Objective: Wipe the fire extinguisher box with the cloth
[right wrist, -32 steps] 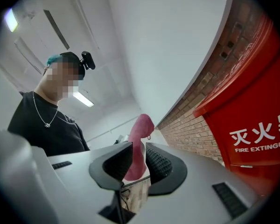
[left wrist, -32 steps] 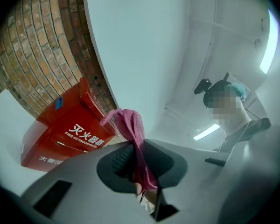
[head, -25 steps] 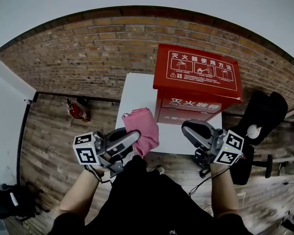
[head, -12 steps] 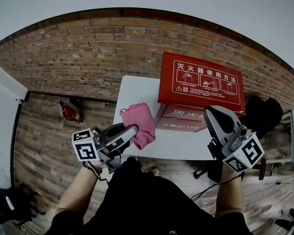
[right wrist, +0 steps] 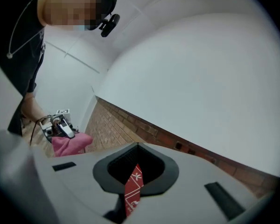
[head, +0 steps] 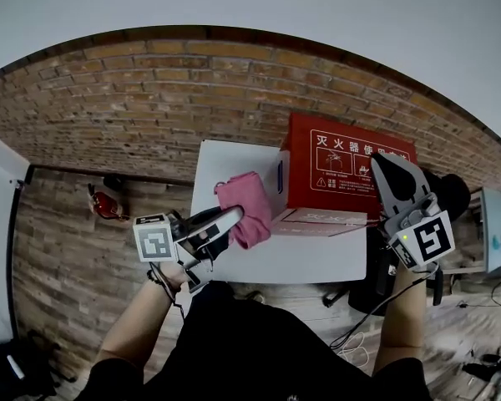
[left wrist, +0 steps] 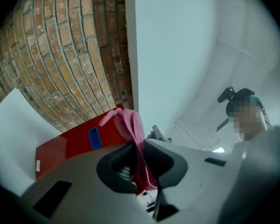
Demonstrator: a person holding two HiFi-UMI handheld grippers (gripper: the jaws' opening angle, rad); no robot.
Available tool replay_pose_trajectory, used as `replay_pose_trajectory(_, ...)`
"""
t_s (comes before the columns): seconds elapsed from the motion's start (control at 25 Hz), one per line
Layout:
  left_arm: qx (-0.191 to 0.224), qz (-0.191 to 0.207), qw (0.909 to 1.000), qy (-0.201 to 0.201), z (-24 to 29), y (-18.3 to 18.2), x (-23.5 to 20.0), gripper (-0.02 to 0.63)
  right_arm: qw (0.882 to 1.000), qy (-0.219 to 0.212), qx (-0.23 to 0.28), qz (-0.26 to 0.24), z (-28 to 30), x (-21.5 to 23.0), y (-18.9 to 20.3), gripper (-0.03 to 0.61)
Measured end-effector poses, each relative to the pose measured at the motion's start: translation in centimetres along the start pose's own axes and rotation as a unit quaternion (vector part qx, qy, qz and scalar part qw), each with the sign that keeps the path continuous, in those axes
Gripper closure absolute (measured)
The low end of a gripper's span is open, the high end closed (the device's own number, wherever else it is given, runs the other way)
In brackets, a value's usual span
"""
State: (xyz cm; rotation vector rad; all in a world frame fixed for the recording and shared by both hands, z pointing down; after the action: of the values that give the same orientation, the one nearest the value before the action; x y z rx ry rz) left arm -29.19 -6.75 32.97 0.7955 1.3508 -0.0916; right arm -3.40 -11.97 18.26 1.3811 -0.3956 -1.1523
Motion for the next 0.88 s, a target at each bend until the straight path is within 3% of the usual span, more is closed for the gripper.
replay_pose_trajectory(0.16,-0.020,-0.037,0.9991,0.000,1.0,-1.9,-1.9,0.554,0.995,0.032,-0.066,-0.063,2.9,2.1,0.6,0.558)
replay_pose_trajectory(0.28,-0.033,-0.038,0.9987,-0.001,1.7,-3.1,-3.1,0.554,0.982,0.054,-0.135,-0.120,4.8,2.9,1.7,0.558)
replay_pose_trajectory(0.36,-0.042,-0.035,0.9985,0.004,2.2,-3.9,-3.6,0.554,0.975,0.066,-0.174,-0.124,5.9,3.3,2.9,0.558)
replay_pose_trajectory(0.6,-0.091,-0.046,0.9948,0.003,4.8,-5.2,-5.5,0.554,0.949,0.058,-0.268,-0.157,8.2,3.9,5.9,0.558)
replay_pose_trajectory(0.88,-0.102,-0.097,0.9900,0.004,7.6,-6.0,-6.5,0.554,0.923,0.031,-0.309,-0.227,8.7,4.1,7.3,0.558)
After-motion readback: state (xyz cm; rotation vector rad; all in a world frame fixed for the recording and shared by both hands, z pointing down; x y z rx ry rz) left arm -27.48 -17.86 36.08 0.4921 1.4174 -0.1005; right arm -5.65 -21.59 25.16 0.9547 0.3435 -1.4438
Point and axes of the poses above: the fingertips, and each gripper's own axes: z forward along the fingers, x to its right, y out of its underside, the point moved 4 cm from there along -z, backward along the fingers, and after that the axes turned 15 degrees about -y, right-handed, at the moved point
